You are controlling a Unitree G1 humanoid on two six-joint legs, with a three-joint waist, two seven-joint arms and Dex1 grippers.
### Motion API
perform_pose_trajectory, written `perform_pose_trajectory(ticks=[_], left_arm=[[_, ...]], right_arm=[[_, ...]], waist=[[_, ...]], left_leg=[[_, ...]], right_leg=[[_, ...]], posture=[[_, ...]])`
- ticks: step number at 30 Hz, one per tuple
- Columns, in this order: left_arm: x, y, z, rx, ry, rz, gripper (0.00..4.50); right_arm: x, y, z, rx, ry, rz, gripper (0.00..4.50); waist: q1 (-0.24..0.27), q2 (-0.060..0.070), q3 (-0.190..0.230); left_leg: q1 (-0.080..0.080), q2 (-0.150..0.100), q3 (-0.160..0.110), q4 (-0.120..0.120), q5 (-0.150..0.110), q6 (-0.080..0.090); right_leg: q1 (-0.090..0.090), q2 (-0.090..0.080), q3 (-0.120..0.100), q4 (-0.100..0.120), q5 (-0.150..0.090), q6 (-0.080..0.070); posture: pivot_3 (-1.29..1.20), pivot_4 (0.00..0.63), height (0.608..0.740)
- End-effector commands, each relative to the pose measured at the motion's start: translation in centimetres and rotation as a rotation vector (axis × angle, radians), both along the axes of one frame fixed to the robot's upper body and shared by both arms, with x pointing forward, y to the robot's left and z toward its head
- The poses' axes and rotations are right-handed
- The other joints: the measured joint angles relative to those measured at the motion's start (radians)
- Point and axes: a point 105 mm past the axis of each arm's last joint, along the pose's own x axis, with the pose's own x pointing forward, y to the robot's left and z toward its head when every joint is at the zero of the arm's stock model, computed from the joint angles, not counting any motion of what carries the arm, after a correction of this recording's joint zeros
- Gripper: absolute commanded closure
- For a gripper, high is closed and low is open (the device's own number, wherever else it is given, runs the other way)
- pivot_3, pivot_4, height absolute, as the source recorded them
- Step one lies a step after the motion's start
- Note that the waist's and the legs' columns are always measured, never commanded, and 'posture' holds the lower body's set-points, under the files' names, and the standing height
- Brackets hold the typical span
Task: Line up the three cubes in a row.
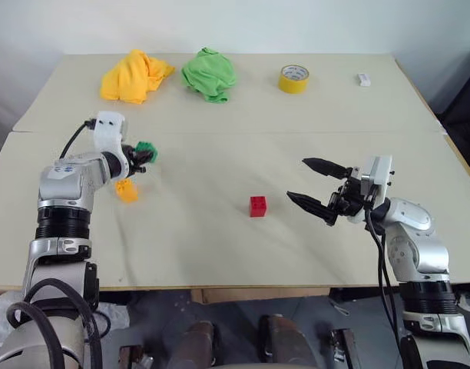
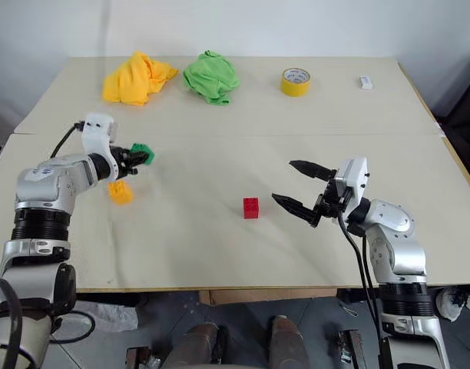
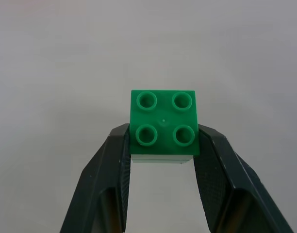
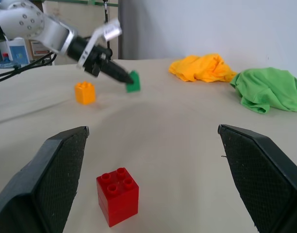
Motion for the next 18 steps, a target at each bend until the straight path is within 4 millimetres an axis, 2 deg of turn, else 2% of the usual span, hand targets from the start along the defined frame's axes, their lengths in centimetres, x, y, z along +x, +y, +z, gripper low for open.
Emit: perform_pose_trajectory(ticks=[1,2,4,6,8,11,12,15,18], left_arm=[[-5.6,-4.9,5.7,0.152,-0.256,-0.59,3.02],[-6.7,-5.7,5.6,0.16,-0.246,-0.701,3.02],[-7.3,-6.9,4.8,0.218,-0.223,-0.808,3.02],[-7.6,-8.4,2.5,0.322,-0.16,-0.918,3.02],[-7.8,-9.0,0.8,0.386,-0.104,-0.983,3.02],[-6.7,-9.9,-3.4,0.516,-0.042,-1.01,3.02],[-6.4,-10.0,-4.2,0.539,-0.034,-1.014,3.02],[-5.5,-11.7,-4.5,0.478,-0.03,-1.004,3.02],[-4.8,-12.0,-4.8,0.494,-0.017,-0.992,3.02]], right_arm=[[-0.5,-3.6,2.5,-0.009,-0.069,-0.112,0.0],[-0.7,-4.0,2.4,-0.027,-0.063,-0.118,0.0],[-1.6,-4.5,1.7,-0.068,-0.014,-0.09,0.0],[-2.6,-4.6,0.9,-0.111,0.028,-0.057,0.0],[-2.9,-4.7,0.4,-0.138,0.045,-0.045,0.0],[-2.9,-4.9,0.1,-0.148,0.039,-0.069,0.0],[-2.9,-5.0,0.0,-0.148,0.039,-0.074,0.0],[-3.6,-4.7,-0.3,-0.144,0.048,-0.078,0.0],[-3.8,-4.8,-0.4,-0.147,0.052,-0.088,0.0]], waist=[[0.001,0.0,0.0],[0.004,0.001,0.0],[0.012,0.001,-0.001],[0.019,0.001,-0.001],[0.023,0.001,-0.001],[0.021,0.001,-0.001],[0.02,0.001,0.0],[0.025,0.0,0.0],[0.028,-0.001,0.001]], left_leg=[[-0.002,0.0,0.0,0.001,0.0,0.0],[-0.005,0.0,-0.001,0.003,0.0,0.0],[-0.005,0.0,-0.004,0.005,0.0,0.0],[-0.005,0.0,-0.004,0.007,0.0,0.0],[-0.005,0.0,-0.003,0.009,0.0,0.001],[-0.005,0.0,0.0,0.009,0.001,0.003],[-0.005,0.0,0.0,0.009,0.001,0.003],[-0.006,0.0,0.0,0.009,0.001,0.003],[-0.008,0.0,0.0,0.01,0.001,0.004]], right_leg=[[-0.001,0.0,0.0,-0.001,0.0,0.0],[-0.002,0.0,-0.001,-0.002,0.0,0.0],[0.0,-0.001,-0.003,-0.004,0.0,0.0],[0.003,0.0,-0.003,-0.004,0.0,0.0],[0.003,0.001,-0.002,-0.003,0.0,0.001],[0.002,0.001,0.001,-0.002,0.001,0.002],[0.002,0.001,0.001,0.0,0.001,0.002],[0.001,0.002,0.001,0.0,0.001,0.002],[-0.001,0.001,0.0,0.001,0.001,0.003]], posture=[[0.0,0.15,0.74],[0.0,0.15,0.74],[0.0,0.15,0.74],[0.0,0.15,0.74],[0.0,0.15,0.74],[0.0,0.15,0.74],[0.0,0.15,0.74],[0.0,0.15,0.74],[0.0,0.15,0.74]])
